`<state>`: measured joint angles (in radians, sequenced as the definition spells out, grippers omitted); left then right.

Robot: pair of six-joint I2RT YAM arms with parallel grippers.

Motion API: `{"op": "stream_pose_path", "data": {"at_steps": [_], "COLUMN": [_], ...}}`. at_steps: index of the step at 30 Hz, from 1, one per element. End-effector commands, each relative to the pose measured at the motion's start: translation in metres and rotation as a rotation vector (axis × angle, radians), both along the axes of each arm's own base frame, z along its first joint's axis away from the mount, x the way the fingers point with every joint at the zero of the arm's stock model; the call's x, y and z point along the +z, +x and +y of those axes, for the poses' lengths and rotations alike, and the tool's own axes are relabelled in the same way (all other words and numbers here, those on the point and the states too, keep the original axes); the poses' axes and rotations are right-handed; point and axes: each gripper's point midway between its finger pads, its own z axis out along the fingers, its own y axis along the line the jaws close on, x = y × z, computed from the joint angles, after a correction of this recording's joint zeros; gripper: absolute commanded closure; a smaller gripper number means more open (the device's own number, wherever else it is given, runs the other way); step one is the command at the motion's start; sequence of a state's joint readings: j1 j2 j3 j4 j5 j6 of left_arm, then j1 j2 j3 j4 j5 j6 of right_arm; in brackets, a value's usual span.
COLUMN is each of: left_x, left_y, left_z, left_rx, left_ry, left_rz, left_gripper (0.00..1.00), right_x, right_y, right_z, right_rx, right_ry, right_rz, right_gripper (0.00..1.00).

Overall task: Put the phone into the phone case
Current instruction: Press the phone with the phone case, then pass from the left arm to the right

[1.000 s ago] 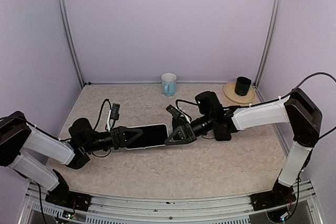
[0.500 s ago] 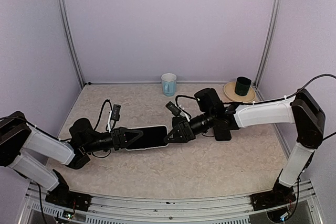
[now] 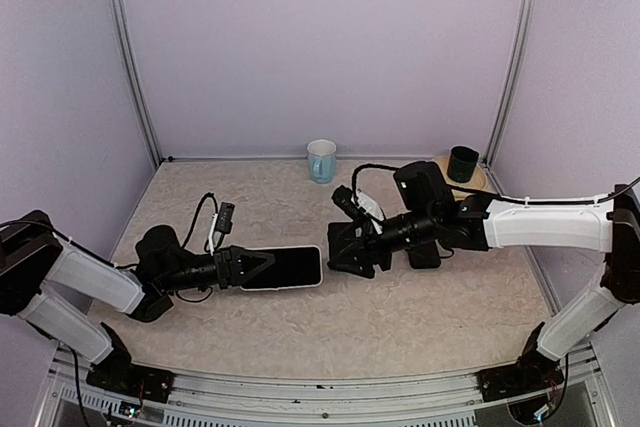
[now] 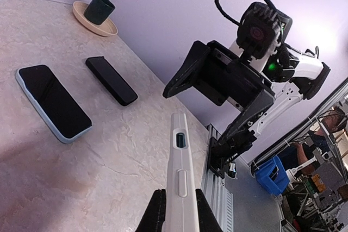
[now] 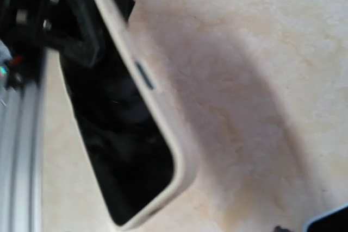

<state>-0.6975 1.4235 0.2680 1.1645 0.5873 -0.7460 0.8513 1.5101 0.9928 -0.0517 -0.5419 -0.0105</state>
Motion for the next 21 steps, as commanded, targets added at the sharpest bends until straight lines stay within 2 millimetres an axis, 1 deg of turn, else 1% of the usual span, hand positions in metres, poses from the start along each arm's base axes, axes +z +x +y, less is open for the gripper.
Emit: {"op": "stream_pose_path", "data": {"at_steps": [1, 3, 4, 5, 8, 10, 12, 15, 19, 21], "left_x": [0.018, 0.016, 0.016, 0.015, 0.013, 0.013, 0.012, 0.011, 0.010, 0.010], "left_y": [0.002, 0.003, 0.004, 0.004, 0.006, 0.006, 0.006, 0.007, 0.006, 0.006], "left_z": [-0.010, -0.011, -0.011, -0.012, -0.014, -0.016, -0.017, -0.019, -0.022, -0.024], "left_rx": [-0.029, -0.027, -0.026, -0.024, -0.021, -0.022, -0.020, -0.015, -0.017, -0.016], "left_ry": [-0.034, -0.026, -0.026, -0.023, -0.013, -0.008, -0.005, 0.003, 0.007, 0.008], "left_rz": [-0.053, -0.042, -0.041, -0.038, -0.030, -0.027, -0.024, -0.018, -0.015, -0.013], "left_gripper": [1.00, 1.00, 1.00, 1.00, 1.00, 1.00, 1.00, 1.00, 1.00, 1.00], "right_x": [-0.008, -0.009, -0.008, -0.007, -0.002, 0.011, 0.015, 0.015, 0.008, 0.008], "right_y": [-0.006, -0.008, -0.011, -0.013, -0.018, -0.018, -0.019, -0.020, -0.020, -0.023], "right_z": [-0.003, -0.001, 0.001, 0.003, 0.008, 0.015, 0.022, 0.034, 0.052, 0.060], "right_rx": [0.018, 0.024, 0.032, 0.036, 0.033, 0.027, 0.032, 0.053, 0.064, 0.076], "right_ry": [-0.090, -0.106, -0.114, -0.118, -0.144, -0.126, -0.134, -0.167, -0.202, -0.200], "right_rz": [-0.218, -0.289, -0.331, -0.378, -0.500, -0.576, -0.612, -0.636, -0.662, -0.663], "right_gripper": [0.21, 0.16, 0.04, 0.01, 0.00, 0.00, 0.00, 0.00, 0.00, 0.00]}}
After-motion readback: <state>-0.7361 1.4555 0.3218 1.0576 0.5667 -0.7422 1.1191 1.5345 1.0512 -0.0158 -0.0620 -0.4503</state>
